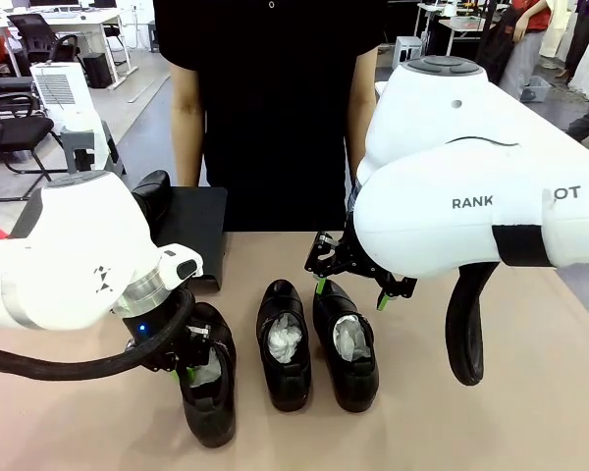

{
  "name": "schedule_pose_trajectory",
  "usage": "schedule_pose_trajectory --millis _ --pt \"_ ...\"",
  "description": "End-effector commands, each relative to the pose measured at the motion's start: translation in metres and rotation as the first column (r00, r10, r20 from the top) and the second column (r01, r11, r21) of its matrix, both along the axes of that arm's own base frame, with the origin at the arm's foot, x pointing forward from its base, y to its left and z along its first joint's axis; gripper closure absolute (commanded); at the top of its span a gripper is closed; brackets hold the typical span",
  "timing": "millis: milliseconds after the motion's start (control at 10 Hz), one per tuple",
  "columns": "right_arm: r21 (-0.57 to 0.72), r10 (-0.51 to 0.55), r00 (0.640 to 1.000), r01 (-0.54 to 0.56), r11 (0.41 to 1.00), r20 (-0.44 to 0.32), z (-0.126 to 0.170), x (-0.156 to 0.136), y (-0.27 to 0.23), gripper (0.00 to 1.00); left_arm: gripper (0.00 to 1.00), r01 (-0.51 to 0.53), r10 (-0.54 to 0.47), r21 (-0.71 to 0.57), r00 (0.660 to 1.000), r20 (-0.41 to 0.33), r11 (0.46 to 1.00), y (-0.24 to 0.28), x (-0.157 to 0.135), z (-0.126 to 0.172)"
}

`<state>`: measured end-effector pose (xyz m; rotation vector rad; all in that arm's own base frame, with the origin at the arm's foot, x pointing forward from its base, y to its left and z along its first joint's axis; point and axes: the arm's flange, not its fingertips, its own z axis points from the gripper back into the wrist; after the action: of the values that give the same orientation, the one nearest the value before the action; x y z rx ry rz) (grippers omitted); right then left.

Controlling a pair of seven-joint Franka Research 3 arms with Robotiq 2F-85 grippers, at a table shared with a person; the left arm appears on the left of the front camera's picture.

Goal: Organize the shoes by placing them on the stand.
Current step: Place the Shoe from the middle of the table onto the Shoes Stand.

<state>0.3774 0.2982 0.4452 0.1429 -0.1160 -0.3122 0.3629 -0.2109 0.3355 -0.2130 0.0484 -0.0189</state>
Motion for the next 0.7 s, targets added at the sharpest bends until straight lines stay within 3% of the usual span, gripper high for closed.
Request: schedule_pose_trajectory --millis 0,300,600 --pt "-0.011 0.018 1.000 -0.018 1.000 0.001 0.003 0.005 0.000 0.00 1.00 0.001 -0.001 0.021 1.000 0.000 1.000 0.009 0.006 -0.008" --pt "-0.011 0.018 1.000 -0.018 1.000 0.001 0.003 0.005 0.000 0.00 1.00 0.001 0.001 0.054 0.999 -0.032 0.999 0.002 0.004 0.010" --pt "-0.011 0.018 1.000 -0.018 1.000 0.001 0.003 0.005 0.000 0.00 1.00 0.087 -0.098 0.084 0.986 0.133 0.993 -0.013 0.007 0.069"
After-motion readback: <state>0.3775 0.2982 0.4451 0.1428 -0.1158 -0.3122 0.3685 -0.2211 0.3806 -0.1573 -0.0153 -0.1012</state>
